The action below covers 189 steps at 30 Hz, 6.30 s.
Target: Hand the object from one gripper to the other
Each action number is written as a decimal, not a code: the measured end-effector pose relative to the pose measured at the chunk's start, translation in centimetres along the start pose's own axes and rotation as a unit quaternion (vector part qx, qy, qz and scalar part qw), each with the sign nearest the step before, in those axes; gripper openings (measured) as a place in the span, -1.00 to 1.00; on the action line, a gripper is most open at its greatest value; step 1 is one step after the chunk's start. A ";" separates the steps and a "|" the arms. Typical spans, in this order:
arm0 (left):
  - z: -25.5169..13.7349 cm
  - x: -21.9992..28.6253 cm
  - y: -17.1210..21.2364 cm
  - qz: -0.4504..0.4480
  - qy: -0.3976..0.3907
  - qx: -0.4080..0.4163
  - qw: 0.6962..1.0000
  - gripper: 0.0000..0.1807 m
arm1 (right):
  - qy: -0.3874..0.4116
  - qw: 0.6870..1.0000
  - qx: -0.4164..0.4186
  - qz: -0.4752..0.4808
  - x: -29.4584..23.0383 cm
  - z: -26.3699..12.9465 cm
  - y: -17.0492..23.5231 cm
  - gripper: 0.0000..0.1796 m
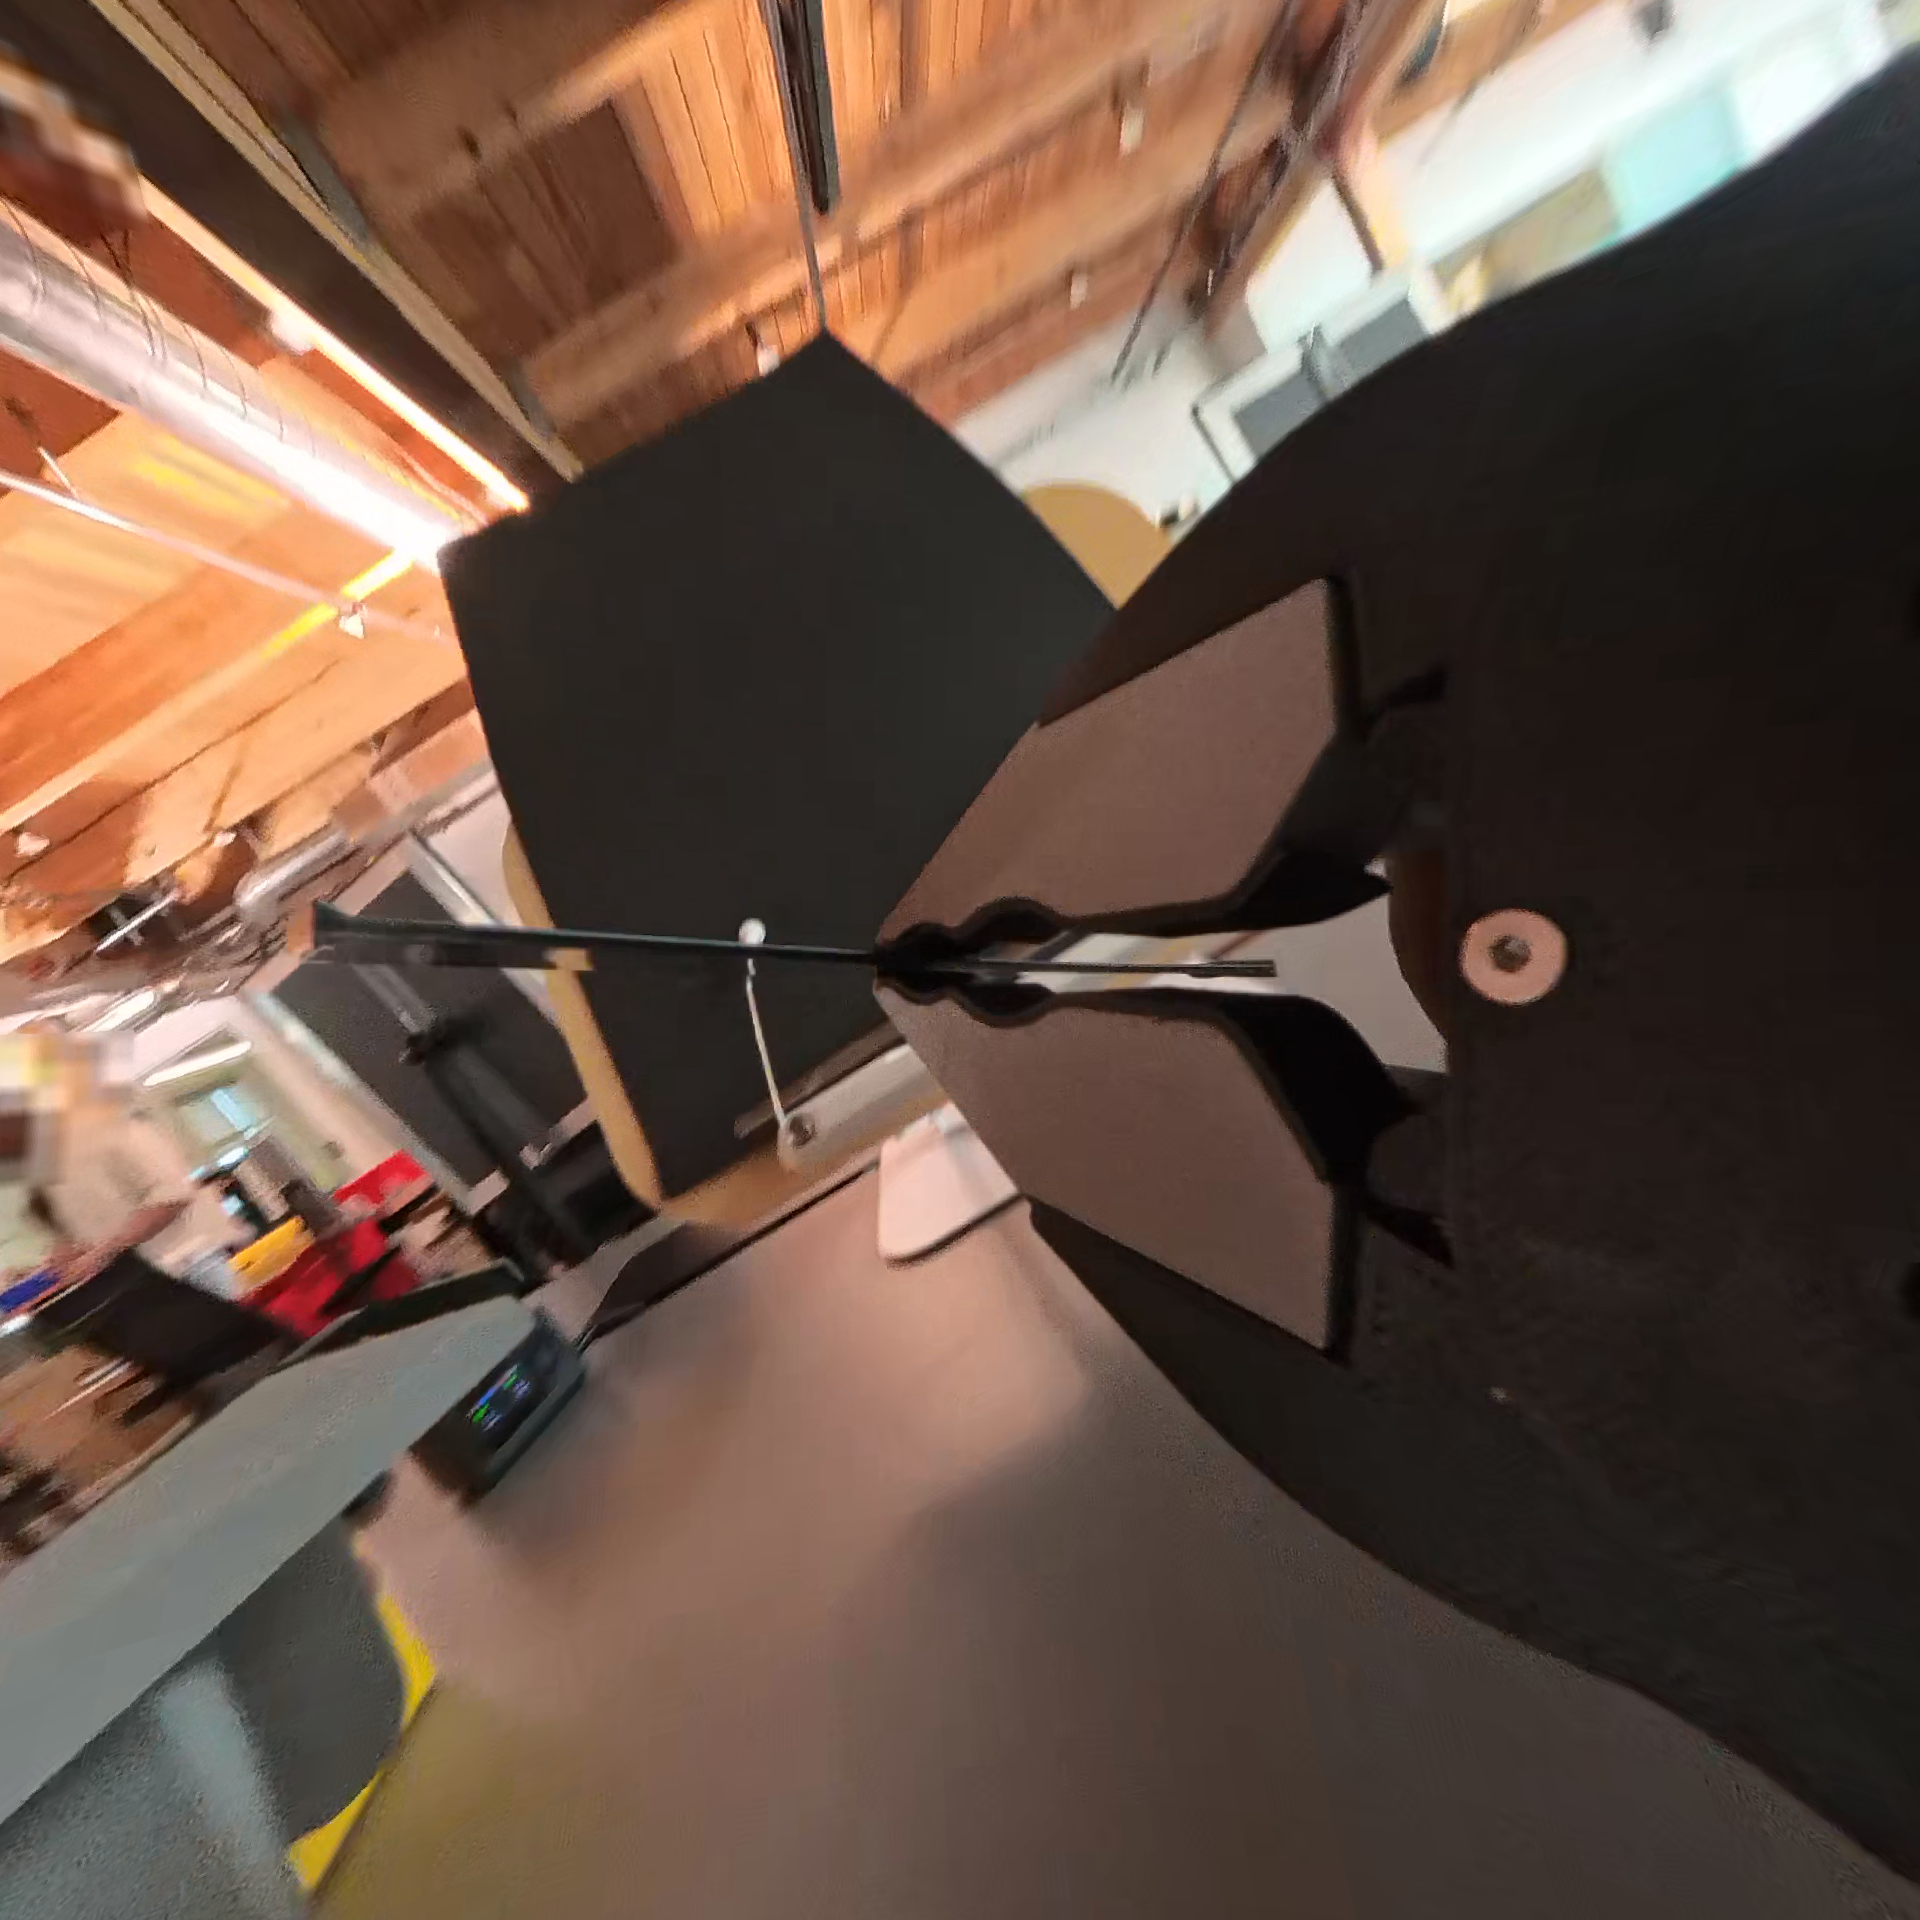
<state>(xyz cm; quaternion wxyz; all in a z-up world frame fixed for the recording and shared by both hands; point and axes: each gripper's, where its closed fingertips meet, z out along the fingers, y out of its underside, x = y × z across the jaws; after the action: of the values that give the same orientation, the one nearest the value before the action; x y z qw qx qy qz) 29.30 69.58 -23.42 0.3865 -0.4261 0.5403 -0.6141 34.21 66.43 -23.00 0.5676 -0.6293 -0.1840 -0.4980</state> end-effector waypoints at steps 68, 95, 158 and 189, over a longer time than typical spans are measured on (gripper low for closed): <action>-6.0 6.4 -5.3 0.035 0.202 0.110 0.973 -0.92 | -0.441 0.785 0.166 0.402 -6.2 -6.2 -8.1 -1.00; -3.1 4.3 1.2 0.651 -0.117 -0.016 0.750 -0.54 | -0.503 0.436 0.049 0.745 -2.4 -4.7 -4.9 -1.00; -1.5 -1.0 5.8 0.528 -0.145 -0.182 0.817 -0.97 | -0.195 0.974 0.027 -0.113 -8.2 -2.6 -3.5 -0.99; -3.4 6.7 -0.2 0.206 0.116 0.030 0.971 -1.00 | -0.315 0.855 0.257 0.323 -2.3 -7.1 -9.4 -1.00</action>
<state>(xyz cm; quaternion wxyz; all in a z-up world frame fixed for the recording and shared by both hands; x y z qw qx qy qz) 23.81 64.51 -22.70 0.4516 -0.2196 0.6391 -0.5826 22.74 63.57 -20.86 0.7495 -0.6085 -0.2606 0.0036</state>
